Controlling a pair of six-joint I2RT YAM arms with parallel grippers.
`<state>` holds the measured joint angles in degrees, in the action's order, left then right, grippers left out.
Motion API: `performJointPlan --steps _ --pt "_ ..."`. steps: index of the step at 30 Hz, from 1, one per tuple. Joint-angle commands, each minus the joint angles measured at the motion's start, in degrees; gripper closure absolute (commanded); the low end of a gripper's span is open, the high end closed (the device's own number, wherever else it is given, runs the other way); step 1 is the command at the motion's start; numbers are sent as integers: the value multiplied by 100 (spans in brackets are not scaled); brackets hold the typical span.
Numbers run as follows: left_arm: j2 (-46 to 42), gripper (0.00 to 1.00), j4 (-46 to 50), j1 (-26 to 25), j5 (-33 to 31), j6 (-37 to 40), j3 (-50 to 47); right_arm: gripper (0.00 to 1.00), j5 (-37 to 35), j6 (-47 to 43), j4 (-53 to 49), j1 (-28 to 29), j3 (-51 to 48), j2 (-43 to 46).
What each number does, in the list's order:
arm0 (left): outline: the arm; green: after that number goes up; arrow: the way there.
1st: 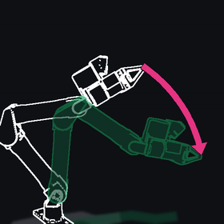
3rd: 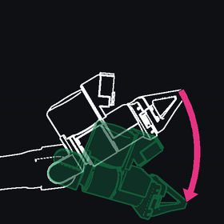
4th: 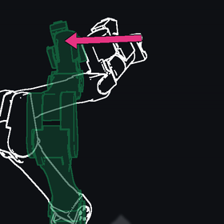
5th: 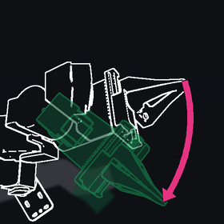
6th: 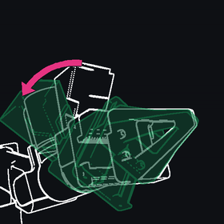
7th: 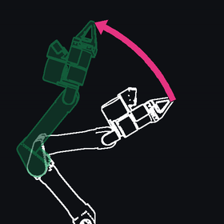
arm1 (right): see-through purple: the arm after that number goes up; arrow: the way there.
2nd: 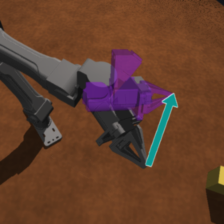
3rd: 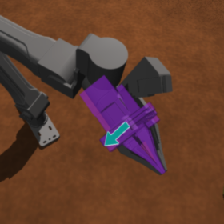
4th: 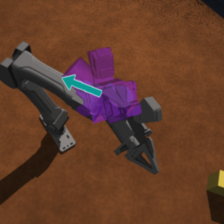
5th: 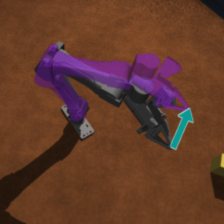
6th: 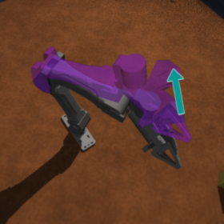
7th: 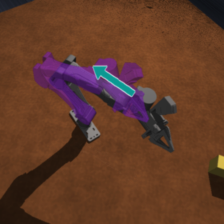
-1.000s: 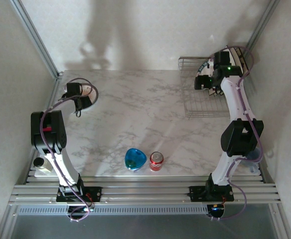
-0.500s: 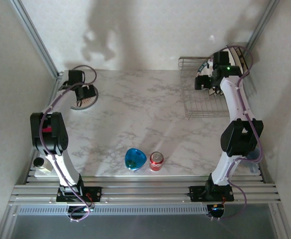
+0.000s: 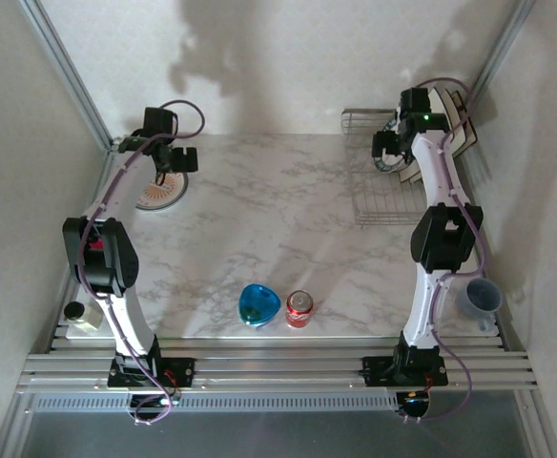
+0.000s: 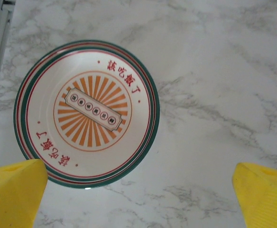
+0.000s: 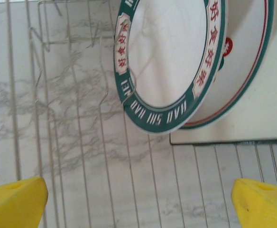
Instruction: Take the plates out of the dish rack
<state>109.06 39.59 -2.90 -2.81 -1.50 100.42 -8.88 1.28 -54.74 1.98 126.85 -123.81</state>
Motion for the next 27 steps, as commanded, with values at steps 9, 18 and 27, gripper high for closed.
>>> performJointPlan --steps 9,18,27 --pt "-24 0 337 18 185 216 -90 2 -365 -38 -135 -118 1129 -929" --pt "-173 0 208 13 268 194 -445 5 311 146 109 -275 1728 -1538" --pt "-244 0 83 12 254 211 -556 14 229 162 350 -278 2132 -1968"
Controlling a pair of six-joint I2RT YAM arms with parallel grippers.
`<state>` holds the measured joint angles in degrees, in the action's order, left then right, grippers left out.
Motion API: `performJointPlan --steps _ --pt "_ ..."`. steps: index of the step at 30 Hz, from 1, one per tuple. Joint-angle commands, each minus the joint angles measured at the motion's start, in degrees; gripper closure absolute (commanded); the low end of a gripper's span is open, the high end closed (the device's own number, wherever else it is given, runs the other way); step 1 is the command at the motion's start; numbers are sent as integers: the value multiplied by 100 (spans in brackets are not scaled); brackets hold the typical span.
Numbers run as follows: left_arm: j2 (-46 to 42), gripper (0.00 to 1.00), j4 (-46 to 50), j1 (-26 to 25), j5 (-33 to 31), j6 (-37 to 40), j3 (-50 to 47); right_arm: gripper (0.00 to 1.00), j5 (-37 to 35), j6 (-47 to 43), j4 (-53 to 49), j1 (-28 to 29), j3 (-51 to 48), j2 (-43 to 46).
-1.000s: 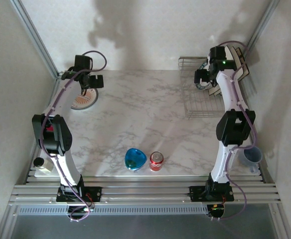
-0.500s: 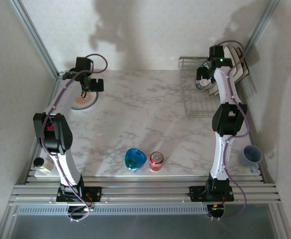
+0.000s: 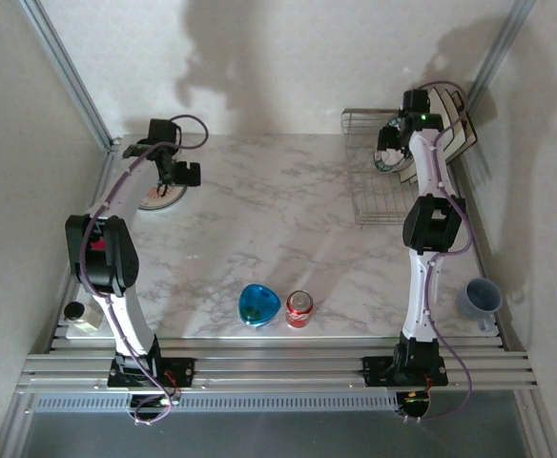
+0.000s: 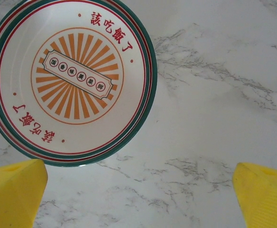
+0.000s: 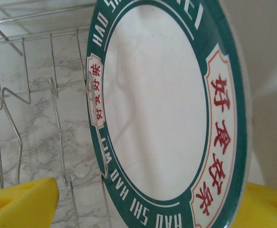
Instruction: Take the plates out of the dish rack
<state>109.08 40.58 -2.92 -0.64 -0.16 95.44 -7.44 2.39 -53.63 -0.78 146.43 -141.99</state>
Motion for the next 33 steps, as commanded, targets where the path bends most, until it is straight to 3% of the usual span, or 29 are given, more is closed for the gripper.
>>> performJointPlan --steps 1,17,19,24,33 --pt "-238 0 -28 22 38 82 -59 16 88 67 287 -2 174 -168" --pt "-175 1 -103 15 128 87 -84 49 82 164 681 10 234 -315" --pt "-200 0 -133 20 211 78 -96 59 80 180 670 16 238 -331" --pt "-193 0 -69 24 196 82 -42 65 8 200 626 38 237 -348" --pt "-194 0 -7 21 177 78 -29 89 -105 218 599 93 211 -264"
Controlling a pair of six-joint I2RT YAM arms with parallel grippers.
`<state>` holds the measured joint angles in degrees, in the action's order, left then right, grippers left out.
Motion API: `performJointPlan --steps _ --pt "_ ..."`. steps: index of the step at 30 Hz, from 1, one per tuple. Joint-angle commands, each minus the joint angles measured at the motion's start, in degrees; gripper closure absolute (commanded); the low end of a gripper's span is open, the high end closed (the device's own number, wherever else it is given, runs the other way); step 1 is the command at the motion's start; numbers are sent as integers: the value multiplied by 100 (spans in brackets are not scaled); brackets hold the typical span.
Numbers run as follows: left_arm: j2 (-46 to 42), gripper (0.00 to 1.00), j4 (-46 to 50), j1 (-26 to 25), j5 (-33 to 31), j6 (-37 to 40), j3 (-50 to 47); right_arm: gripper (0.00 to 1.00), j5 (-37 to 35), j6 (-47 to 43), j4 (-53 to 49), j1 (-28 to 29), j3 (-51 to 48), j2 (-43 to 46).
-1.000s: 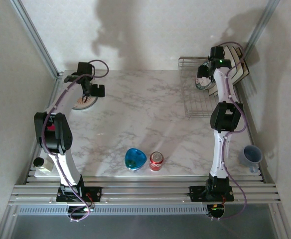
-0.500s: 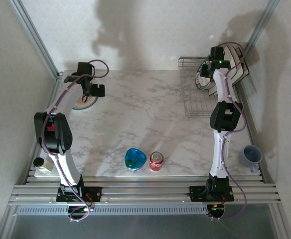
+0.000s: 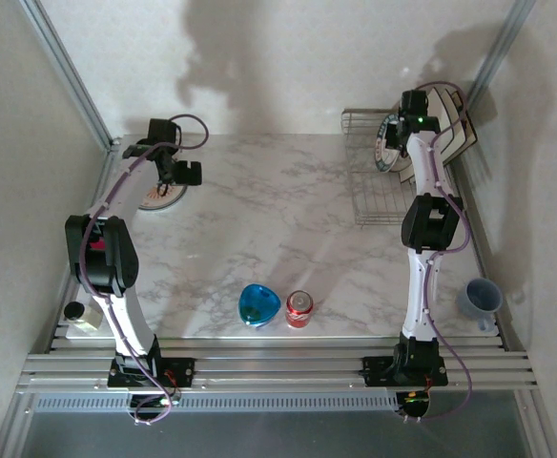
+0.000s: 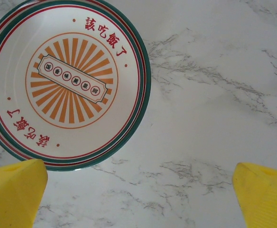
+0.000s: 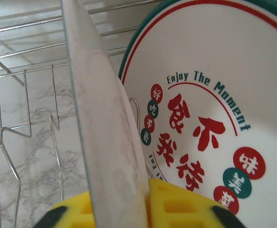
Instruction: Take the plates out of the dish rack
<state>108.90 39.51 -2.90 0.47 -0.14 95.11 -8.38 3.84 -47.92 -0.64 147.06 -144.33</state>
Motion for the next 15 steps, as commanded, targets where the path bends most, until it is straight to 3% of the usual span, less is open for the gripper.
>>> performJointPlan --steps 1,9,15 --pt "-179 0 97 15 68 75 0 89 -30 73 29 90 147 -12" --pt "-176 1 114 16 120 76 18 100 -165 65 -7 164 147 137" --pt "-202 0 128 4 110 76 16 100 -393 -38 -6 240 156 399"
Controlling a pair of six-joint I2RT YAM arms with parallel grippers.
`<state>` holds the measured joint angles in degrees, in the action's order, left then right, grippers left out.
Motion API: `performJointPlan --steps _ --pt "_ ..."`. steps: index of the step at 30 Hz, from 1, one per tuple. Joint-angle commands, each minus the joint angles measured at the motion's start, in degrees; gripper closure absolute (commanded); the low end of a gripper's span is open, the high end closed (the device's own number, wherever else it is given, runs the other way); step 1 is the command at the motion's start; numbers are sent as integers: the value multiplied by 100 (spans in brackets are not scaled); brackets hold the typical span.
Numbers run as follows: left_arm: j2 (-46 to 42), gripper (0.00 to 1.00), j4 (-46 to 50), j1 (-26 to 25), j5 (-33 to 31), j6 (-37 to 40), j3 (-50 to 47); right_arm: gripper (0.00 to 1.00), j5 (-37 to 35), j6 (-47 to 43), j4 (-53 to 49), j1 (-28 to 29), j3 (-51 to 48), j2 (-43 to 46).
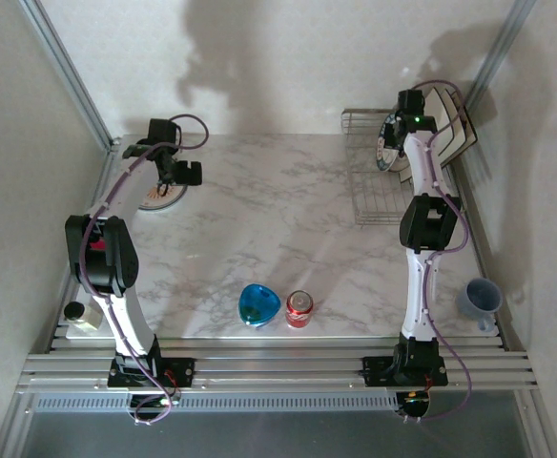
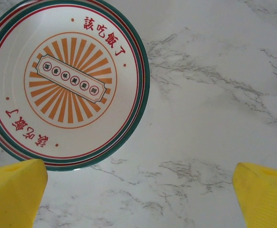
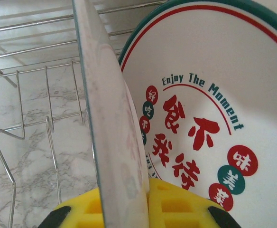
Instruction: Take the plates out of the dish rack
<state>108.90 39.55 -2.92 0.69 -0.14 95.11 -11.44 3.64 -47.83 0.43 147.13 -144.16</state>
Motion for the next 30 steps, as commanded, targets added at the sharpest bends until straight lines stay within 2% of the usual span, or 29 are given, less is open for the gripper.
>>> performJointPlan --steps 1,15,23,30 --pt "-202 0 123 13 76 81 15 100 -126 -52 -17 142 149 435" --pt "-238 0 119 -23 98 67 -14 100 -508 -252 -176 203 -225 1405" --pt "-264 0 130 -32 125 54 -62 100 -675 -454 127 313 -1355 2446" --pt "-282 0 132 -28 116 50 -79 100 -477 -393 304 370 -2218 3193"
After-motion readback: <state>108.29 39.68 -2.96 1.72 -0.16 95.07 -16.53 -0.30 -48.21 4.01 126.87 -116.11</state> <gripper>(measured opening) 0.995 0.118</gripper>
